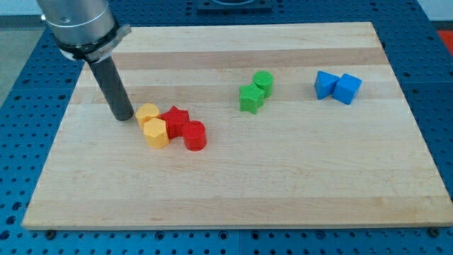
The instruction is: Push the red circle below the red star
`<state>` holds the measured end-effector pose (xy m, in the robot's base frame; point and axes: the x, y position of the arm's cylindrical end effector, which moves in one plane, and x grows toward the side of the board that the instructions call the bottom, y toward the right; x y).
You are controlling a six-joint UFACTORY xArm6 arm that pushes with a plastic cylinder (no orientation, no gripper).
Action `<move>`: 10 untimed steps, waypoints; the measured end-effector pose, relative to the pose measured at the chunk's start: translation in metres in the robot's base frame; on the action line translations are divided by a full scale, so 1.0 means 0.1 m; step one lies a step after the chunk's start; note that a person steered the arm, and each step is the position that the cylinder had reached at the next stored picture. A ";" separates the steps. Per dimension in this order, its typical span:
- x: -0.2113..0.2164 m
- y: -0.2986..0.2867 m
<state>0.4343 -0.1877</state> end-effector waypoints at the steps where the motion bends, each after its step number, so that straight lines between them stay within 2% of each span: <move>1: 0.00 0.17; 3: -0.01 0.23; 4: 0.00 0.03; 5: 0.35 -0.23; 6: 0.94 -0.22; 7: 1.07 0.21; 8: 1.07 0.93; 9: 1.05 1.61; 10: 0.87 2.00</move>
<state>0.5209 0.0127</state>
